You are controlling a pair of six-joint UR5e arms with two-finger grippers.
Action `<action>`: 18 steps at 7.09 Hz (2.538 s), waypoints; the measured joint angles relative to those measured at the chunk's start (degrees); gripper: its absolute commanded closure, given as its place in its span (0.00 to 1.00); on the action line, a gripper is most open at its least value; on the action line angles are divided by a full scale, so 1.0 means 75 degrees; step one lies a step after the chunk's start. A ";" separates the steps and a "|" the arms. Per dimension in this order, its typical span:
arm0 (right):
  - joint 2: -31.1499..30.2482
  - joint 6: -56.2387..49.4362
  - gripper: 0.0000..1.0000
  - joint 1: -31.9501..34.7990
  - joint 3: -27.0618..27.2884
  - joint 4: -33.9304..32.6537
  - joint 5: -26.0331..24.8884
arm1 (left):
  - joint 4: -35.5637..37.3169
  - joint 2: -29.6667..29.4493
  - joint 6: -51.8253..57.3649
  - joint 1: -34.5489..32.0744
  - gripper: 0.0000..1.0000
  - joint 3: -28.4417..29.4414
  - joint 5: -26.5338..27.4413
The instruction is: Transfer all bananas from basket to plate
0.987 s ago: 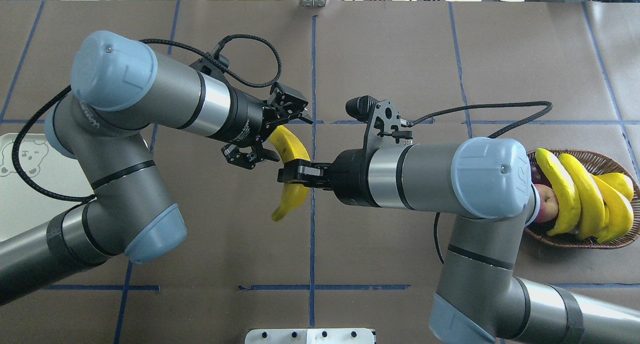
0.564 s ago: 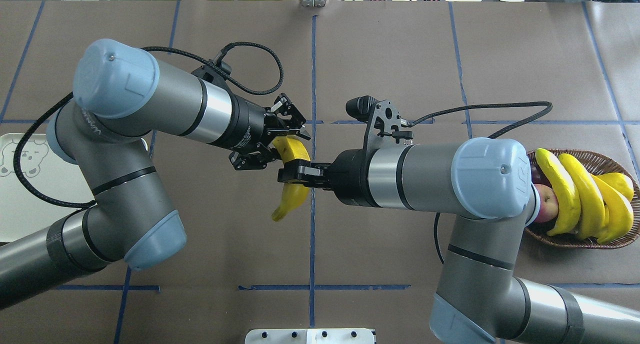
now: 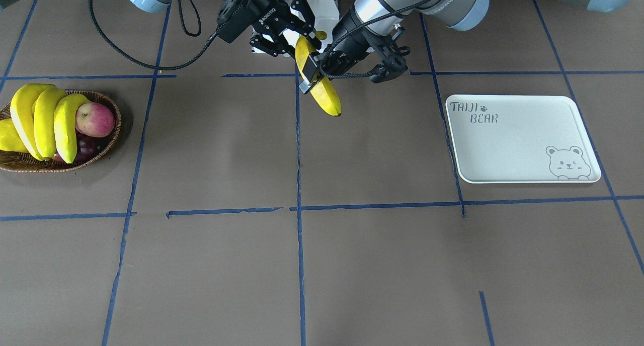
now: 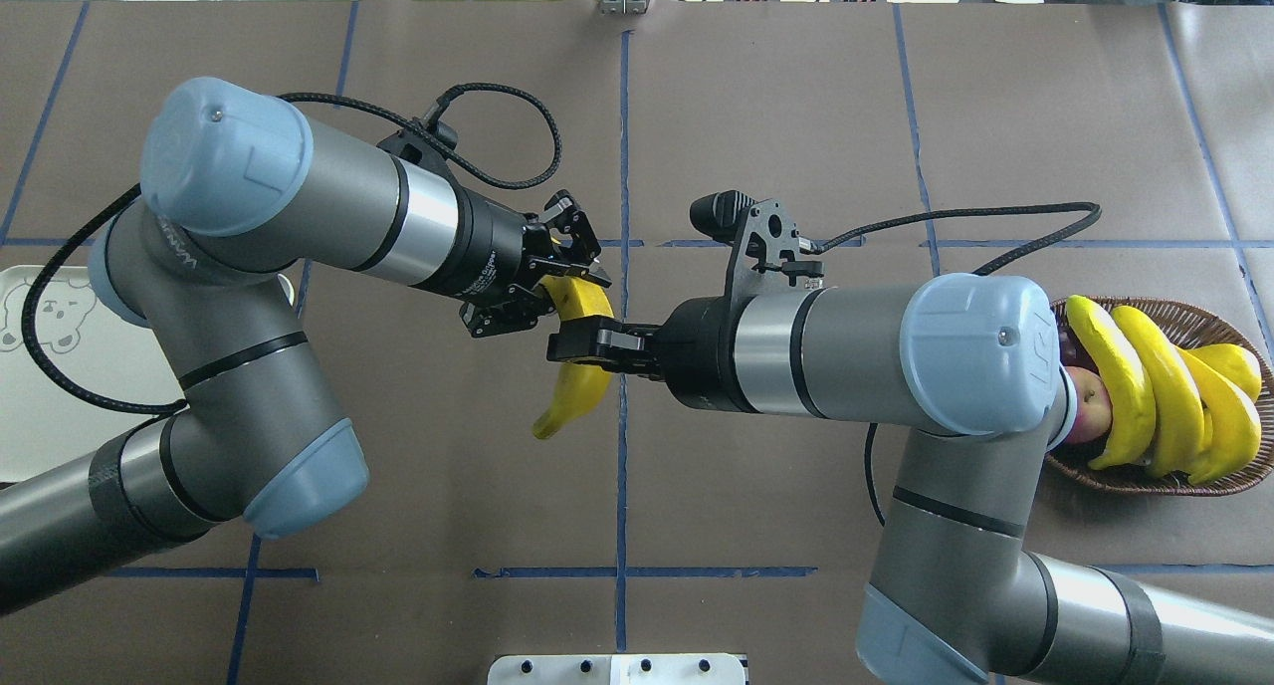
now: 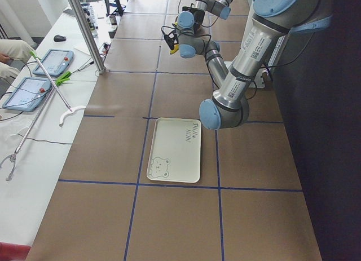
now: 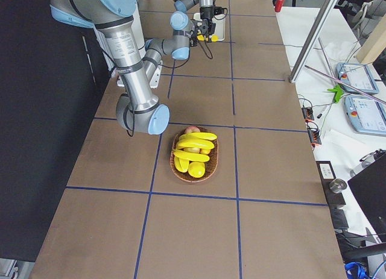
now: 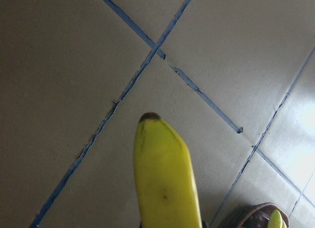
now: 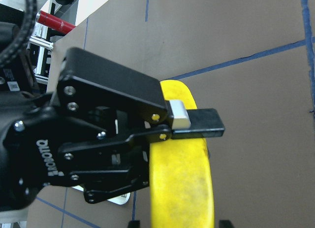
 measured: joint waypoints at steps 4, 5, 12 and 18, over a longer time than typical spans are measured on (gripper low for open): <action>-0.0036 -0.0023 0.00 0.0077 0.0059 -0.0032 0.0229 | -0.0069 0.0255 0.0001 -0.0045 1.00 -0.0054 0.0003; -0.0107 -0.0050 0.00 0.0231 0.0123 -0.0071 0.0534 | -0.0175 0.0455 0.0004 -0.0099 1.00 -0.0077 0.0008; -0.0894 -0.0910 0.00 0.1700 0.0252 -0.2023 0.2340 | -0.0226 0.3635 0.1059 -0.0990 1.00 -0.1131 0.0521; -0.1863 -0.5270 0.00 0.2435 0.1078 -0.5524 0.2420 | -0.0848 0.5417 0.4103 -0.2546 1.00 0.0368 -0.0231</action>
